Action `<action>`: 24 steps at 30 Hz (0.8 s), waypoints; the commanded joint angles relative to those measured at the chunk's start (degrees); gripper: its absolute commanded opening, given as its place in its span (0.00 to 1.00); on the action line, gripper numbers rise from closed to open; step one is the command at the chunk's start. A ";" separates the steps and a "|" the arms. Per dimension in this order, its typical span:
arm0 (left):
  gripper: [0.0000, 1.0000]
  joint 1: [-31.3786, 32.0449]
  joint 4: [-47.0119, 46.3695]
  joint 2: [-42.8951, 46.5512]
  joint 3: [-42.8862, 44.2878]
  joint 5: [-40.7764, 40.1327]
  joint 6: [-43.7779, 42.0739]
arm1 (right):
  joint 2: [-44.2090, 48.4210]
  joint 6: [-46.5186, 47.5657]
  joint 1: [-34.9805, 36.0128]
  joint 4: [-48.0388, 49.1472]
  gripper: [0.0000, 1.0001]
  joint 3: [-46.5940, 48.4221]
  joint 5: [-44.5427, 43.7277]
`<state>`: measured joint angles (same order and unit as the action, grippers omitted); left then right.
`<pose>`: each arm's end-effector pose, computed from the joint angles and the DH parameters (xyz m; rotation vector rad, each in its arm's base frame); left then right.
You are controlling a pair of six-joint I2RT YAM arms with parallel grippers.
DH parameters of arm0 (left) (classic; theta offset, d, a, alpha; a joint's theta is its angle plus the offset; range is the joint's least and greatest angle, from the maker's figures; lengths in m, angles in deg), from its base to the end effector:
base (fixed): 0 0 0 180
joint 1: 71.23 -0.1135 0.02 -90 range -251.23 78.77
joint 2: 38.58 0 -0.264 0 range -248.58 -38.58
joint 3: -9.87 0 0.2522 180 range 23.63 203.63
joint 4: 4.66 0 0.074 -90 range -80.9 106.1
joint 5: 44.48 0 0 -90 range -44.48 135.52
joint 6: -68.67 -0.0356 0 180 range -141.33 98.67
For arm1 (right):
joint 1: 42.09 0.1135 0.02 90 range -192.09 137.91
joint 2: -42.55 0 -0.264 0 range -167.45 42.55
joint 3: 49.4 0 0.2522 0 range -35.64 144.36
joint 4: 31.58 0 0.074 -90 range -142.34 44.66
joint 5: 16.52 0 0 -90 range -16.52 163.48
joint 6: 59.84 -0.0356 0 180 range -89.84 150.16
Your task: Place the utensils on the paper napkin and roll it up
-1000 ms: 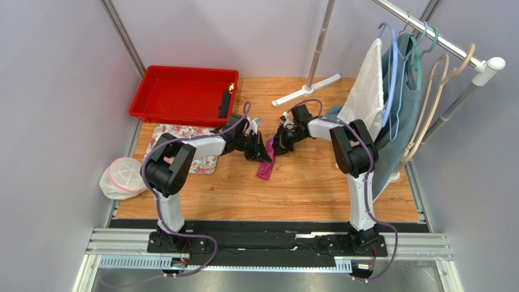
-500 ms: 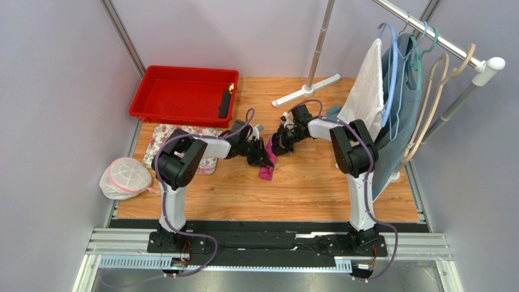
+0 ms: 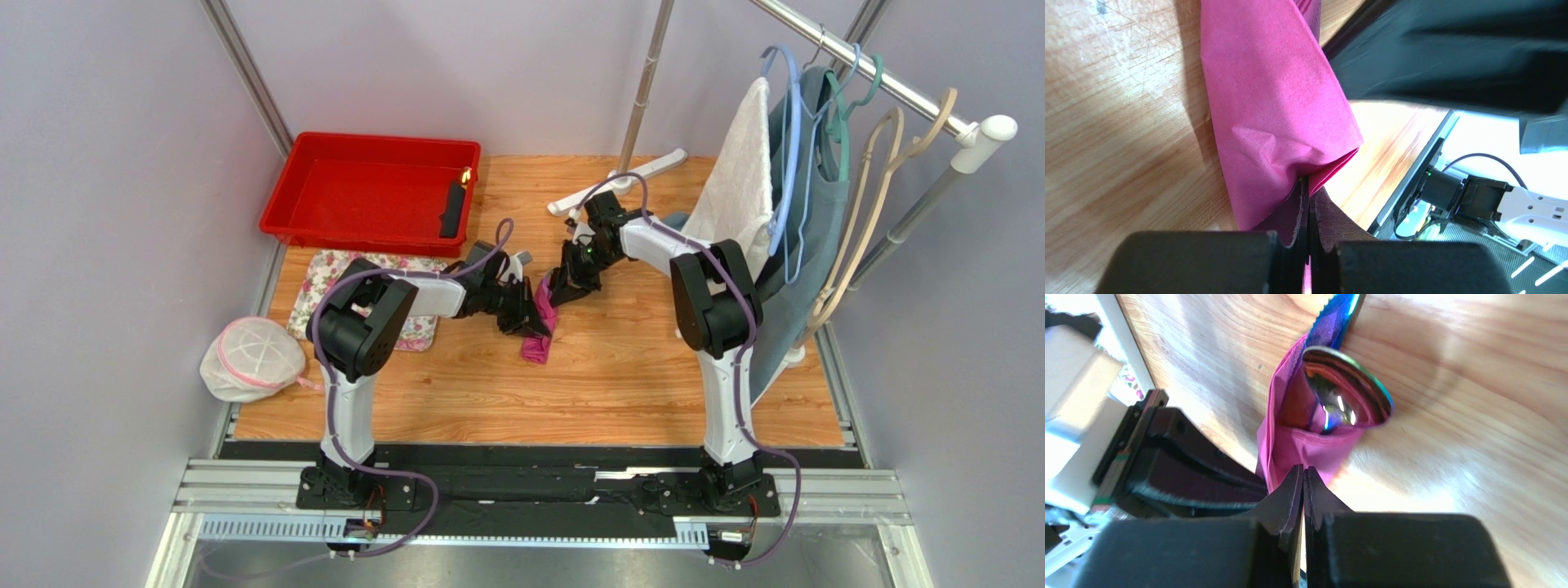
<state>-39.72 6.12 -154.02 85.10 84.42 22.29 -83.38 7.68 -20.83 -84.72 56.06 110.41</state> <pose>0.3208 -0.2229 0.1101 0.0509 2.7139 -1.3356 0.4024 0.1795 0.1408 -0.1098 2.9345 1.0663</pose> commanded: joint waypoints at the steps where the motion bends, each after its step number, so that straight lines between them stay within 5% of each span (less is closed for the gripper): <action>1: 0.00 0.31 9.05 -3.13 0.05 -4.53 -4.41 | 5.34 5.34 -1.04 -5.71 0.07 4.62 -2.48; 16: 0.00 1.63 12.65 -2.78 2.60 -4.79 -14.25 | 0.95 -3.09 -1.39 0.17 0.22 2.25 9.74; 20: 0.00 1.98 12.65 -2.69 2.95 -3.74 -17.15 | 1.56 -4.33 -1.48 2.02 0.35 0.94 10.62; 24: 0.01 2.15 12.04 -2.86 3.13 -2.60 -18.82 | 0.95 -4.06 -1.39 1.50 0.35 0.41 8.87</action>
<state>-38.59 12.52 -154.31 89.06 84.24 9.76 -81.98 4.78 -22.34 -85.35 56.96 118.69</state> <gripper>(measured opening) 0.009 0.350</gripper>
